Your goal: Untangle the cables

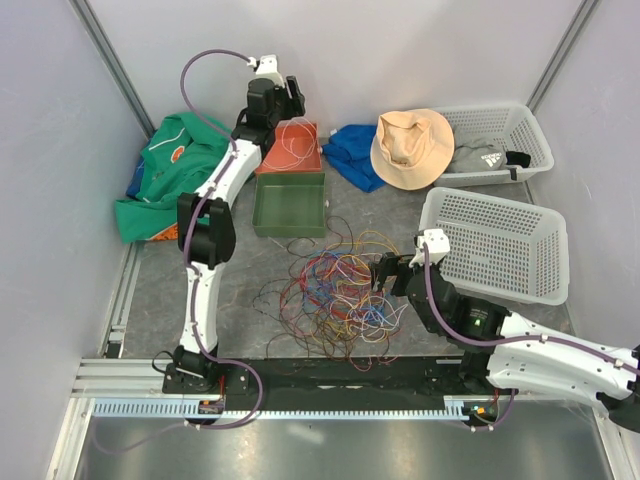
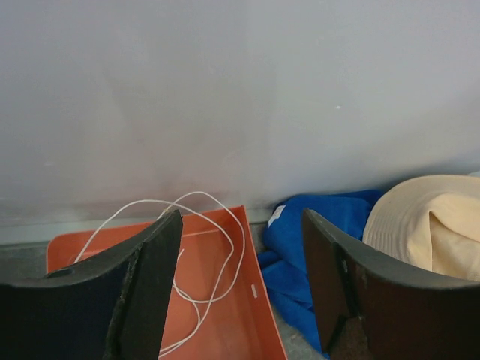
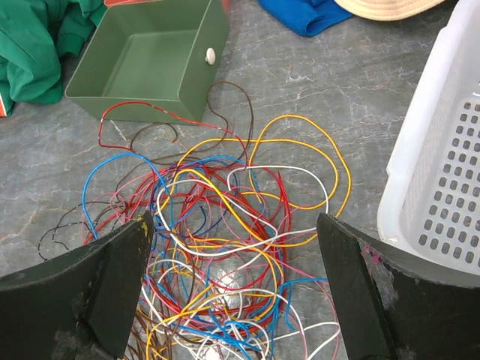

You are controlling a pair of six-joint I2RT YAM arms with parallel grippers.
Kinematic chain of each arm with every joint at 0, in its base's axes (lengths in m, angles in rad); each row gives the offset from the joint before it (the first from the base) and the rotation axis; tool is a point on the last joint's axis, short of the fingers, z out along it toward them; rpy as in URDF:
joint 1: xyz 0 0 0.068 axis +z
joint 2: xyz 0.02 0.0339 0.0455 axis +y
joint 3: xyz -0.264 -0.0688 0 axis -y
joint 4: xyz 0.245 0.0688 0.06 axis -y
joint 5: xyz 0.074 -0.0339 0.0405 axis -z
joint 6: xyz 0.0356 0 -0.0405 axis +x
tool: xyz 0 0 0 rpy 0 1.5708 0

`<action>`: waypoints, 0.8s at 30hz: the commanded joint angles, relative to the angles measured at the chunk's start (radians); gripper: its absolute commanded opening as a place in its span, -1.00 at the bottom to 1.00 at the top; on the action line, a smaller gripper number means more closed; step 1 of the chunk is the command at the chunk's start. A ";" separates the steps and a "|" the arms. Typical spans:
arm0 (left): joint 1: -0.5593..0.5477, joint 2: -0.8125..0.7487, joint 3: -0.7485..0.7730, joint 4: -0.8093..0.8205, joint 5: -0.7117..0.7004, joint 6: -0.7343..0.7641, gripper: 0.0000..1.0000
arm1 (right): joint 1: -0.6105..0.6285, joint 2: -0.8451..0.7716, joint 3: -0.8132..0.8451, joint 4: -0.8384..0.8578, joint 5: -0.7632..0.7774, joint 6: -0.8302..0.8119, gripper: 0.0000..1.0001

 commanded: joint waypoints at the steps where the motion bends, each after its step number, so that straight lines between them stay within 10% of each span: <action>1: -0.001 -0.118 -0.089 -0.001 -0.021 -0.019 0.43 | 0.002 -0.022 -0.006 0.006 -0.004 0.026 0.96; 10: -0.097 -0.501 -0.523 -0.027 0.043 -0.213 0.20 | 0.002 -0.010 -0.021 -0.007 0.020 0.040 0.96; 16: -0.388 -0.722 -0.734 -0.139 -0.213 -0.087 0.47 | 0.002 -0.039 -0.035 -0.002 0.013 0.051 0.96; 24: -0.435 -1.000 -1.078 -0.194 0.009 -0.304 0.55 | 0.002 -0.104 -0.060 -0.022 0.010 0.066 0.96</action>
